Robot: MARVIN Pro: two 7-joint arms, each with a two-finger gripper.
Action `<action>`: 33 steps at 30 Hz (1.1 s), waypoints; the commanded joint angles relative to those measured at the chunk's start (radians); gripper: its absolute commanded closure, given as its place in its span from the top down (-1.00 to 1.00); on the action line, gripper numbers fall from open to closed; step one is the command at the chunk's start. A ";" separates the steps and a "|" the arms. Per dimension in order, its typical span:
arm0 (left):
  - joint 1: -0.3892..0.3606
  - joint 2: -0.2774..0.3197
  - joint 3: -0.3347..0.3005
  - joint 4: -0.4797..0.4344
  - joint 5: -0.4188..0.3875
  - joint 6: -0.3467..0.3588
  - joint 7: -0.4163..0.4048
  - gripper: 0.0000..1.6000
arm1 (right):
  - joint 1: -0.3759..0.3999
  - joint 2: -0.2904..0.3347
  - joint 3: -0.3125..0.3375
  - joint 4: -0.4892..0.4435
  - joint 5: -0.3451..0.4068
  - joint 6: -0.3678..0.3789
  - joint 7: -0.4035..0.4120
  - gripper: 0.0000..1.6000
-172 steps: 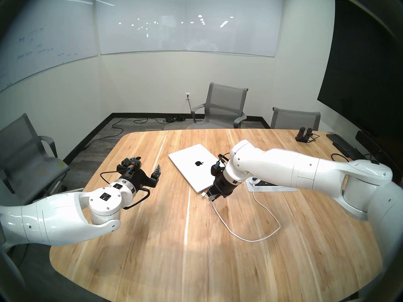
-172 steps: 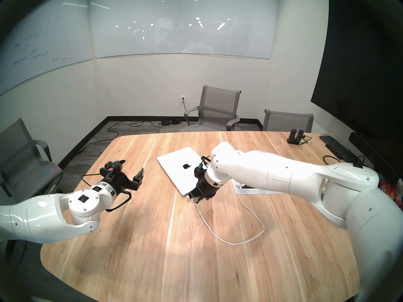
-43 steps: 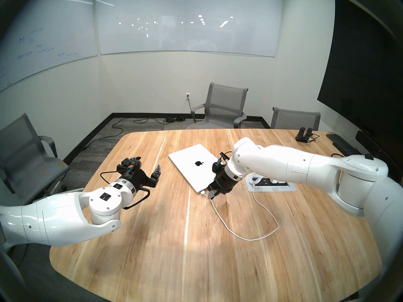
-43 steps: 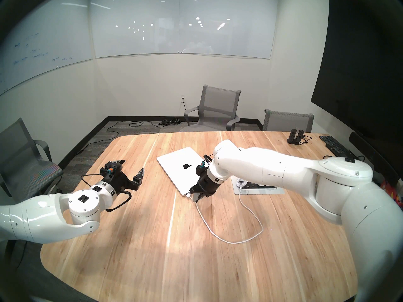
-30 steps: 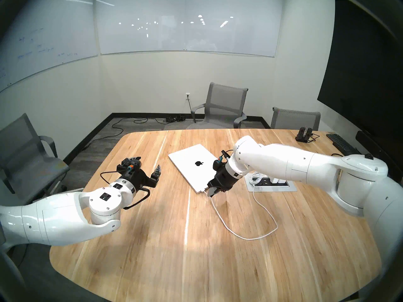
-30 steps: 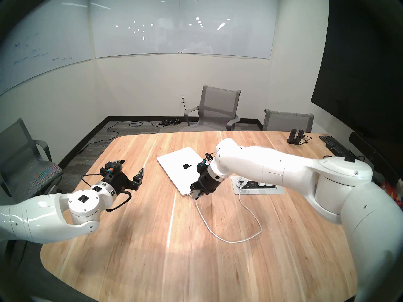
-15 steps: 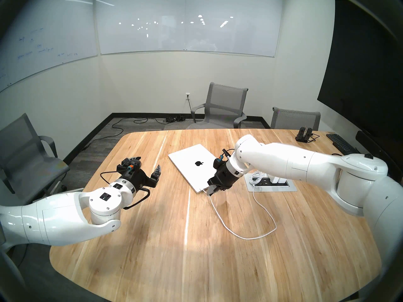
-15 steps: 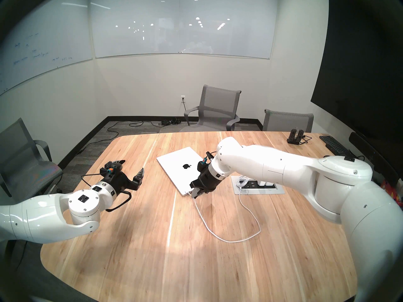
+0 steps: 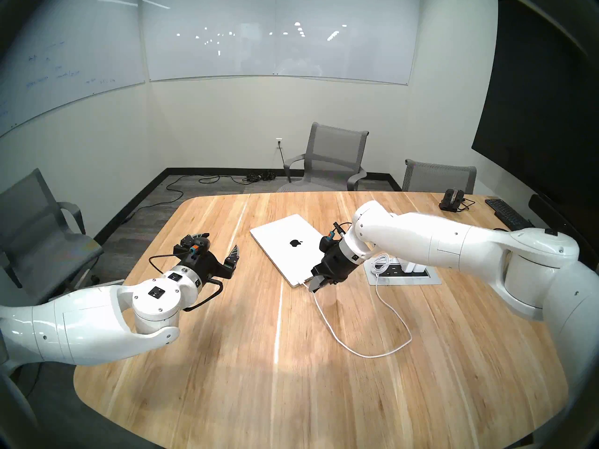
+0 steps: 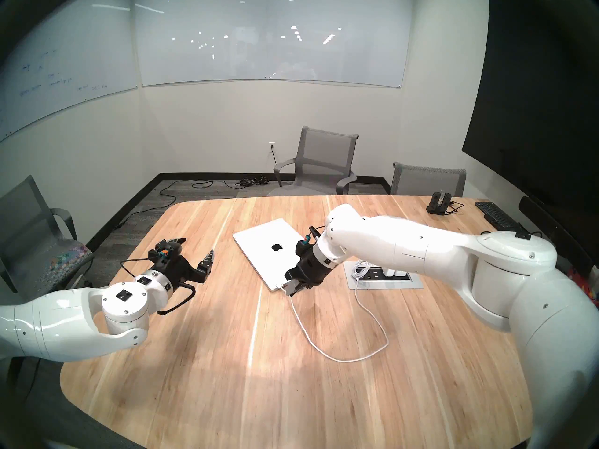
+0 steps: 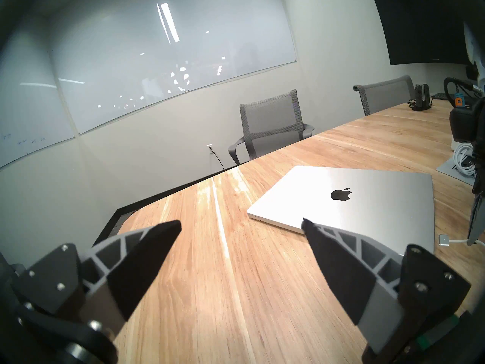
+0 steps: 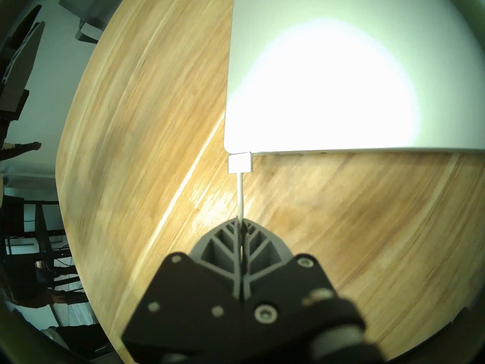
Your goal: Plug the charging cable into the port of a MacBook
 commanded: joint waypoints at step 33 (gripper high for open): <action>-0.014 -0.001 -0.013 -0.002 -0.002 -0.004 -0.001 1.00 | 0.034 -0.027 -0.038 0.059 0.005 0.003 0.087 -1.00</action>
